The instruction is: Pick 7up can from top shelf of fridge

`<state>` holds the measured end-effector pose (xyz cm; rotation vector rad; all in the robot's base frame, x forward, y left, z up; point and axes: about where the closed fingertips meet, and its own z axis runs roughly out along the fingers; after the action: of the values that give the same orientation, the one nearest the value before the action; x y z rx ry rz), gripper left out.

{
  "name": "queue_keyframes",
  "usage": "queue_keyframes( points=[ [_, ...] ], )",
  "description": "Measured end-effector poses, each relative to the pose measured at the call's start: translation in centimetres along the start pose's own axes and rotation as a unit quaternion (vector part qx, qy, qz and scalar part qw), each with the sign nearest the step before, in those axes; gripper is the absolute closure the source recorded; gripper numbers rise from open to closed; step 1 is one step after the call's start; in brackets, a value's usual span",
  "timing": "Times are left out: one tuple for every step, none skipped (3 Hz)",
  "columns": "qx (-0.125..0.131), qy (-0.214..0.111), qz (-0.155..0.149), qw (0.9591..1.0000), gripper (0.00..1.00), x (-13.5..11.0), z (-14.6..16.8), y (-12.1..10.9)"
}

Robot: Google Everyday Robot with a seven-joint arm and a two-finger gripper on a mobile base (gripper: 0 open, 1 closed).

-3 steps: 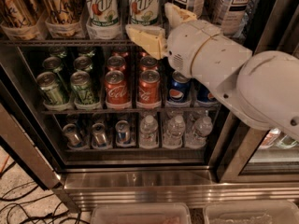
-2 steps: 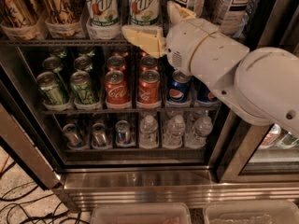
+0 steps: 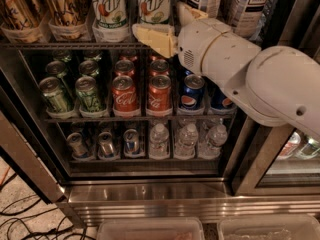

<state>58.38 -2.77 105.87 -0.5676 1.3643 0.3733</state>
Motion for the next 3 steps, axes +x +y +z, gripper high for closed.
queue_keyframes(
  points=[
    [-0.003,-0.007,0.008,0.9999,0.25,-0.4,1.2,-0.4],
    [-0.012,-0.008,0.009,0.9999,0.25,-0.8,2.7,-0.4],
    [-0.02,-0.004,0.008,0.9998,0.26,-0.8,3.9,-0.2]
  ],
)
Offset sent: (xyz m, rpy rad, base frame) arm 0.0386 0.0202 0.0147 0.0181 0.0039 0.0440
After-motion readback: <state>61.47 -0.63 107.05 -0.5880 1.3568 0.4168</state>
